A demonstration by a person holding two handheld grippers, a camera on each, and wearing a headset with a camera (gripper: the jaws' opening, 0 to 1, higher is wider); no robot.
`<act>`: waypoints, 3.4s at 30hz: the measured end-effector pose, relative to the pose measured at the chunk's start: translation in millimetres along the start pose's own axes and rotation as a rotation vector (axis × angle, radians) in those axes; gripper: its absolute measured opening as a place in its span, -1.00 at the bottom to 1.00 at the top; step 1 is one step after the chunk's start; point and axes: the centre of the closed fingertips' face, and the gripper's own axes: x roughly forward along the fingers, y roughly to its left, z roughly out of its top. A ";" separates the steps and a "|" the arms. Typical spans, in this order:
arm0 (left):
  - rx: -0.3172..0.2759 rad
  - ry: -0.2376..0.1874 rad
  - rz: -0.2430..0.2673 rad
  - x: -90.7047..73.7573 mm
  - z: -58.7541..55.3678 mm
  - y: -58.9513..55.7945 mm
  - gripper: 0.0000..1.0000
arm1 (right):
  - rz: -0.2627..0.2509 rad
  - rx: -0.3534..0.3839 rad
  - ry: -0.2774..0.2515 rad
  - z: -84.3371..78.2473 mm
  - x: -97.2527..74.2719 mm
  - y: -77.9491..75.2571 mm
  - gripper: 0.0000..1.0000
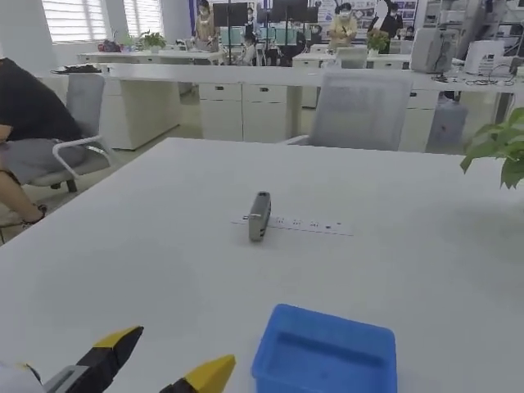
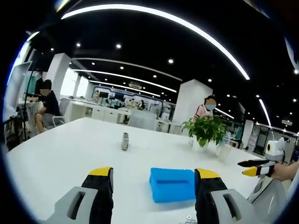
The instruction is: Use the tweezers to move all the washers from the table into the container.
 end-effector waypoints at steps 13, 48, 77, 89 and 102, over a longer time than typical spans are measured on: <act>0.005 0.010 -0.008 0.2 -1.8 -2.4 0.42 | 0.000 -0.007 0.006 -1.1 -0.5 -0.5 0.37; 0.093 0.665 -0.523 -10.6 -113.7 -56.4 -0.39 | 0.255 -0.274 0.322 -43.3 34.7 65.9 -0.48; 0.709 0.929 -0.795 -15.3 -173.2 -66.4 -0.88 | 0.343 -0.236 0.370 -61.8 53.4 99.3 -0.67; 0.858 0.941 -0.857 -12.3 -186.6 -68.8 -1.00 | 0.360 -0.259 0.428 -75.8 56.9 101.1 -0.74; 0.865 0.911 -0.889 -27.4 -175.4 -81.7 -1.00 | 0.463 -0.329 0.496 -93.6 55.4 122.3 -0.72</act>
